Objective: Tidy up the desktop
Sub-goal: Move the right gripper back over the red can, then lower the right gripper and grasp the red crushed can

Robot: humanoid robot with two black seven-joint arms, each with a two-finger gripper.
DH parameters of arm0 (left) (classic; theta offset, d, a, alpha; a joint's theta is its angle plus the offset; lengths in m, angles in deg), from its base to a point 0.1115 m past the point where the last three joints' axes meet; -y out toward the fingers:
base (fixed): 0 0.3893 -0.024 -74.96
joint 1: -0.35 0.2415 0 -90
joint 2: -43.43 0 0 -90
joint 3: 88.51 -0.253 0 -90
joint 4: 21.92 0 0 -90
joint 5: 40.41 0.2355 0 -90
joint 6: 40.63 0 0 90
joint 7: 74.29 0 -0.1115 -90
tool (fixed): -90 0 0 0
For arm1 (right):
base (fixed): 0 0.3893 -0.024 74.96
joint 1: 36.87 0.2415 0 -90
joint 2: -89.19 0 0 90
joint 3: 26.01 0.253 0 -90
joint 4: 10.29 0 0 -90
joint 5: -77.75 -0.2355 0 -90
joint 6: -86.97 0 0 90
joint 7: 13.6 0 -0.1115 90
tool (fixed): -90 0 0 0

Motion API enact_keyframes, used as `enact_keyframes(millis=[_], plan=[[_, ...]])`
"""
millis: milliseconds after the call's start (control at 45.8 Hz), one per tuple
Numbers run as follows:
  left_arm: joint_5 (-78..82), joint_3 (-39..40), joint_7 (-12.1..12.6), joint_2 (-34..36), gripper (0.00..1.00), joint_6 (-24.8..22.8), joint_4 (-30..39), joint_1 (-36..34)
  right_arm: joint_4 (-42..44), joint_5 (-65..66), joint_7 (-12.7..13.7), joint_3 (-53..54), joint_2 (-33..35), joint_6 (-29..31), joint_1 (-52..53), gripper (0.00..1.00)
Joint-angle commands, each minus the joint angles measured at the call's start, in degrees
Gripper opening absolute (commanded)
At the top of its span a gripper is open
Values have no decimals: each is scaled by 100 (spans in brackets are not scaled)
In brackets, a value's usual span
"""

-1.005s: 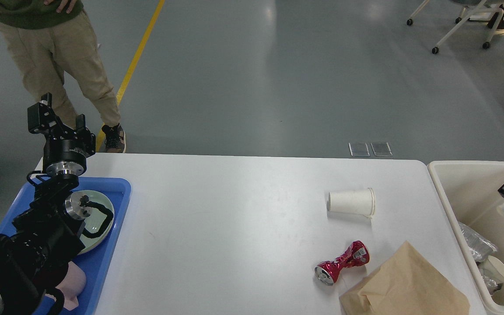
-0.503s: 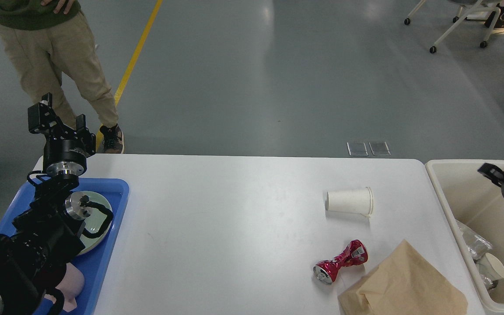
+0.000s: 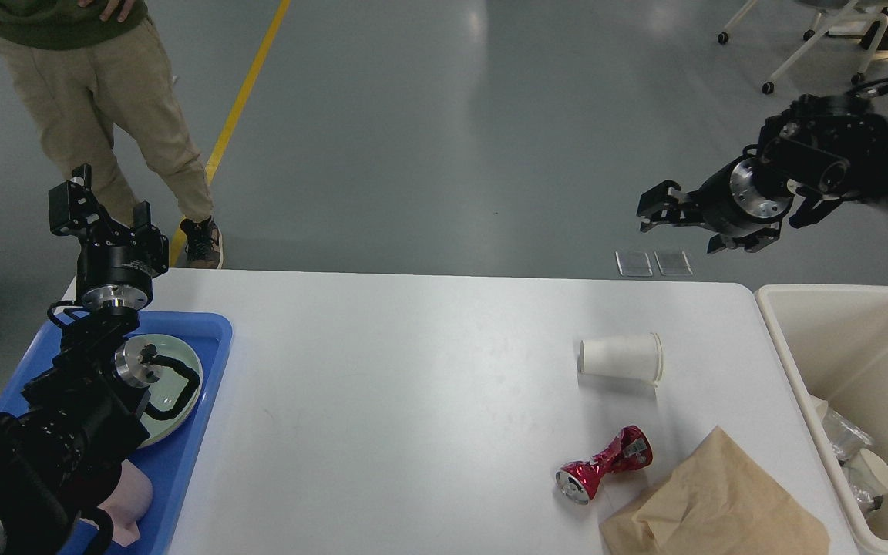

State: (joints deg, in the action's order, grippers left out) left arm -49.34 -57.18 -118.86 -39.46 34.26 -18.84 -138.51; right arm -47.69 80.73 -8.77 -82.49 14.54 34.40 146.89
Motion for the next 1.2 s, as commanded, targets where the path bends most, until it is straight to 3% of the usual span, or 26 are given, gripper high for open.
enact_keyframes(millis=[0, 240, 415, 699, 1027, 1180], plan=[[-3, 5, 2, 0, 96, 0, -1, 0, -829, -8, 18, -47, -147, 625, 756, 100], [-3, 5, 1, 0, 96, 0, -1, 0, -2218, -8, 27, -196, -147, 1161, 2285, 100], [-3, -4, 1, 0, 96, 0, -1, 0, -2342, 1, 36, -240, -147, 1426, 2506, 100], [-3, -3, 2, 0, 96, 0, -1, 0, -2193, -17, 53, -153, -94, 1206, 767, 100], [-3, 5, -7, 0, 96, 0, -1, -9, -1578, -492, 53, 287, -103, 178, -1193, 100], [-3, 5, 2, 0, 96, 0, -1, -9, -1182, -492, 53, 401, -147, 81, -1765, 100]])
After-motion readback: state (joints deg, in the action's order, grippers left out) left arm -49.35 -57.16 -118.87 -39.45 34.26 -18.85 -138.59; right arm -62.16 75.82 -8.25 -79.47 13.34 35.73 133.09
